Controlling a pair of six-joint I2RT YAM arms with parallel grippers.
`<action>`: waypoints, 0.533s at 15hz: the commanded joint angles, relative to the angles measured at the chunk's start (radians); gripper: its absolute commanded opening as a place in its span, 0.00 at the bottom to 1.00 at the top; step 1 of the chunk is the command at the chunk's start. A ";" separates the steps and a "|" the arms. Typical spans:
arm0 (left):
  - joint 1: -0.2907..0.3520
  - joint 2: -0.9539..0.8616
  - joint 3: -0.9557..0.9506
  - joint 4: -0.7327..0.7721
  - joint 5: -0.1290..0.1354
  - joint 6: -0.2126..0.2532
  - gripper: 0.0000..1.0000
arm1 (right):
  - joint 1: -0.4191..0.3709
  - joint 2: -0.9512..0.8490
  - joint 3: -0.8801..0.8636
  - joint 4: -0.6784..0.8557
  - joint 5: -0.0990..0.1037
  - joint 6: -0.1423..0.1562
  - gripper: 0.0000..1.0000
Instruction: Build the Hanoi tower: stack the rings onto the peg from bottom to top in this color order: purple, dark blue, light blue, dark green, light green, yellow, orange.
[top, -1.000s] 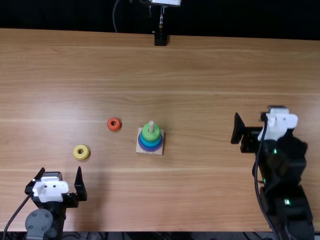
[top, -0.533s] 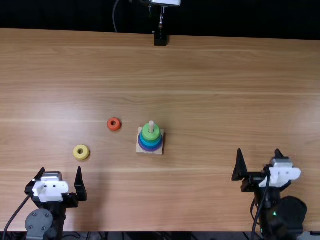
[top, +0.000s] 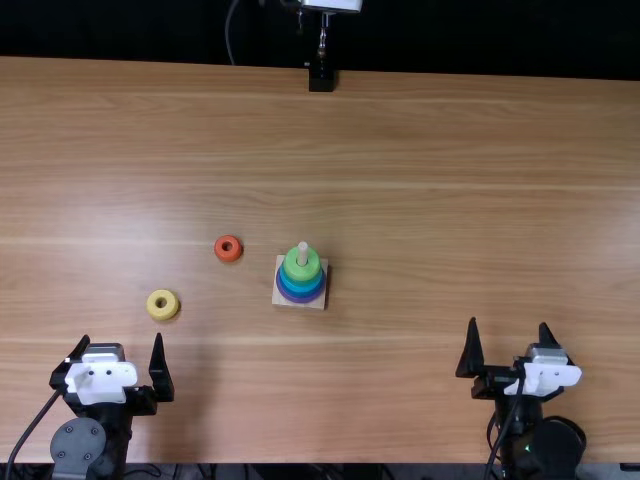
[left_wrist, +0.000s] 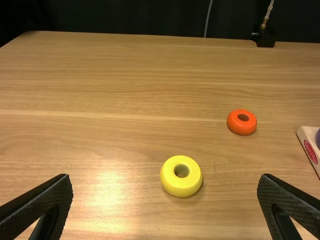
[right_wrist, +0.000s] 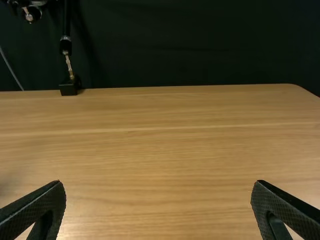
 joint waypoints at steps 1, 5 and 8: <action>0.000 -0.012 -0.105 -0.083 -0.008 0.000 1.00 | -0.009 -0.039 -0.016 -0.018 0.003 0.005 1.00; 0.000 -0.012 -0.105 -0.083 -0.008 0.000 1.00 | -0.007 -0.121 -0.016 -0.163 0.001 -0.004 1.00; 0.000 -0.012 -0.105 -0.085 -0.008 0.000 1.00 | -0.009 -0.121 -0.016 -0.390 0.001 -0.002 1.00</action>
